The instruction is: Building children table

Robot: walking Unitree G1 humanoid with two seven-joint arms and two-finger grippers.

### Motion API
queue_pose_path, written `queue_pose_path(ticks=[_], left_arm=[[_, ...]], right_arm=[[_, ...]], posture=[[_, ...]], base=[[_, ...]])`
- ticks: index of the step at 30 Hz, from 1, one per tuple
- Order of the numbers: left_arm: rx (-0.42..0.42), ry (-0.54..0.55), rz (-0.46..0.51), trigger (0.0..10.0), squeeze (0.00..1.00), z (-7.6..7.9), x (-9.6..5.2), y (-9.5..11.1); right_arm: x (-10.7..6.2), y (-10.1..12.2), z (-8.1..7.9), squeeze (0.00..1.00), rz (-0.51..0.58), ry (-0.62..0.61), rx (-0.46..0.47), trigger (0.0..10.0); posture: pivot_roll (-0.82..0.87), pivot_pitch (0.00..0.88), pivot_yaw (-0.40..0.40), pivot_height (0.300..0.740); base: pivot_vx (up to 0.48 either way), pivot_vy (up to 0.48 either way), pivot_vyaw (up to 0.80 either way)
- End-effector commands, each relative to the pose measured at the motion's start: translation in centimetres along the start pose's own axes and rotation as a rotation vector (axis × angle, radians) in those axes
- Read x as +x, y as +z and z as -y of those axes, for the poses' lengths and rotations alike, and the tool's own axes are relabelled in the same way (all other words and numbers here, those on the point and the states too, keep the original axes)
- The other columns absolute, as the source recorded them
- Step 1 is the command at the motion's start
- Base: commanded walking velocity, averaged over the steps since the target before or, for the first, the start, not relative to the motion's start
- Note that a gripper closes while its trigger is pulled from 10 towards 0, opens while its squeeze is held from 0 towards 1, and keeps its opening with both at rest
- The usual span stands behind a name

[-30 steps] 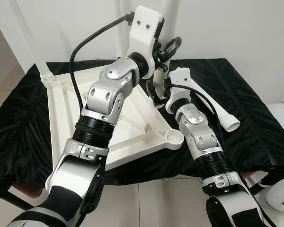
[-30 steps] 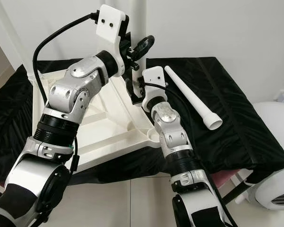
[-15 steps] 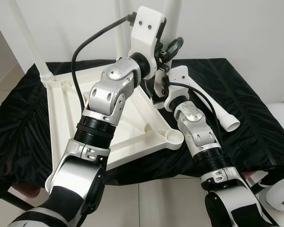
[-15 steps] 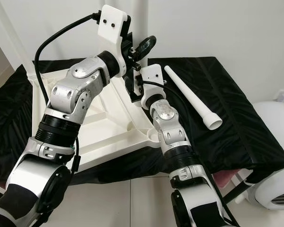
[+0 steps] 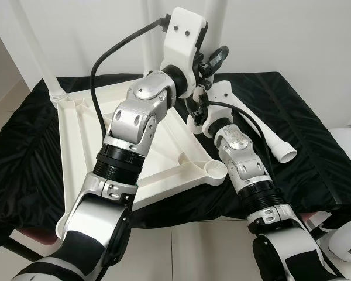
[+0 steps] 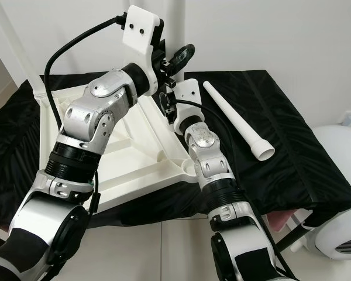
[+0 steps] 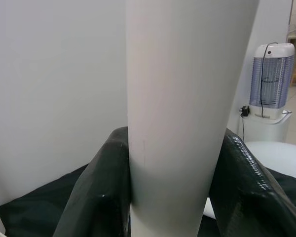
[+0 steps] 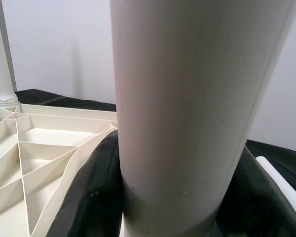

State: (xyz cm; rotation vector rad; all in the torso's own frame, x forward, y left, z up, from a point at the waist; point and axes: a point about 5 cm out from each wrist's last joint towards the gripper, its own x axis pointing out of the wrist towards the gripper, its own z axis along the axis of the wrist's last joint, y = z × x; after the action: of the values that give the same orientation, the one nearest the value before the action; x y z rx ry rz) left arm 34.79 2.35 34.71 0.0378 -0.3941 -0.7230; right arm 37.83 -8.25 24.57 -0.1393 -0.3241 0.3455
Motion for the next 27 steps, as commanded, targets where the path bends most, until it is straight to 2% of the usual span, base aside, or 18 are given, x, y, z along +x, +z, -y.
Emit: queue_pose_path(ticks=[1,6,7,10,11,15,27], left_arm=[[0.008,0.017,0.011,10.0,0.00,0.2,0.0,0.3],[0.009,0.013,0.008,10.0,0.00,0.3,0.0,0.2],[0.008,0.011,0.008,10.0,0.00,0.3,0.0,0.2],[0.008,0.010,0.008,10.0,0.00,0.3,0.0,0.2],[-0.029,-0.006,0.018,10.0,1.00,0.4,-0.1,0.2],[-0.060,-0.018,0.031,10.0,1.00,0.3,-0.2,0.5],[-0.035,-0.031,0.009,10.0,1.00,0.4,-0.6,0.1]], right_arm=[[0.3,0.3,-0.1,0.00,0.016,-0.002,0.012,0.0],[0.3,0.3,0.0,0.00,0.018,-0.012,0.019,0.0],[0.3,0.3,0.0,0.00,0.018,-0.014,0.019,4.9],[0.3,0.3,0.0,0.00,0.017,-0.015,0.020,4.9],[0.3,0.2,0.1,0.00,0.015,-0.020,0.023,10.0],[0.3,0.2,0.2,0.00,0.013,-0.029,0.027,10.0],[0.2,0.0,0.9,0.00,0.007,-0.080,0.043,10.0]], posture=[[-0.06,0.046,0.045,0.740],[-0.06,0.047,0.047,0.740],[-0.06,0.046,0.047,0.740],[-0.06,0.046,0.047,0.740],[-0.06,0.046,0.047,0.740],[-0.06,0.046,0.047,0.740],[-0.06,0.028,0.046,0.740]], base=[[0.000,0.000,0.00],[0.000,0.000,0.00],[0.000,0.000,0.00],[0.000,0.000,0.00],[0.000,0.000,0.00],[0.000,0.000,0.00],[0.000,0.000,0.00]])
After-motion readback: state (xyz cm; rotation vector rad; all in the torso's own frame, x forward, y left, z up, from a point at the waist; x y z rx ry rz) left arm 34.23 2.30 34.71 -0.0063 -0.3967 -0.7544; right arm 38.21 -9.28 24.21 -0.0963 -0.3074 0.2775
